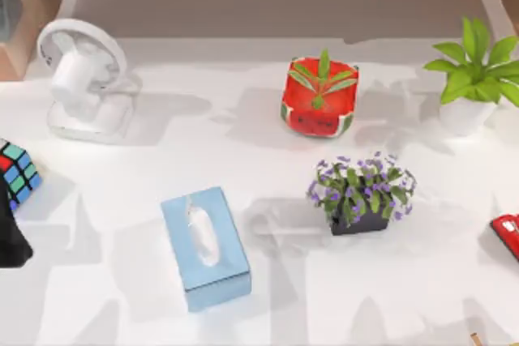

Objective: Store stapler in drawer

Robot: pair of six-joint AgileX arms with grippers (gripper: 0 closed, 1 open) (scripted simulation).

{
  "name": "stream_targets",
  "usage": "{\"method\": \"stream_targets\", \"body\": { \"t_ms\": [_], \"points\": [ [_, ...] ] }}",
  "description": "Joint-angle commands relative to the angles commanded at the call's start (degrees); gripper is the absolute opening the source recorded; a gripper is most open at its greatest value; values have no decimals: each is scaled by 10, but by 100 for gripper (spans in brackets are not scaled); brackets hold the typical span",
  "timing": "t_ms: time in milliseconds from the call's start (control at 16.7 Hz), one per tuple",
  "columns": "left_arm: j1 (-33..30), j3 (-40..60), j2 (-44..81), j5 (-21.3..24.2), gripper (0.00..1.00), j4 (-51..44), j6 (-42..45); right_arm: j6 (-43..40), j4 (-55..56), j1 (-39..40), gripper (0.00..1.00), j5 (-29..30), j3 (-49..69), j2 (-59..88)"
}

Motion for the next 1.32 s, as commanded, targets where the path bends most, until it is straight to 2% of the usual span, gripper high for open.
{"method": "stream_targets", "body": {
  "t_ms": [240, 480, 780, 1320],
  "points": [
    [0, 0, 0, 0, 100, 0, 0, -15, 13, -6, 100, -2, 12, 17],
    [0, 0, 0, 0, 100, 0, 0, -102, 83, -37, 100, -19, 76, 124],
    [0, 0, 0, 0, 100, 0, 0, -281, 221, -90, 100, -67, 202, 375],
    [0, 0, 0, 0, 100, 0, 0, -653, 506, -192, 100, -178, 460, 949]
  ]
}}
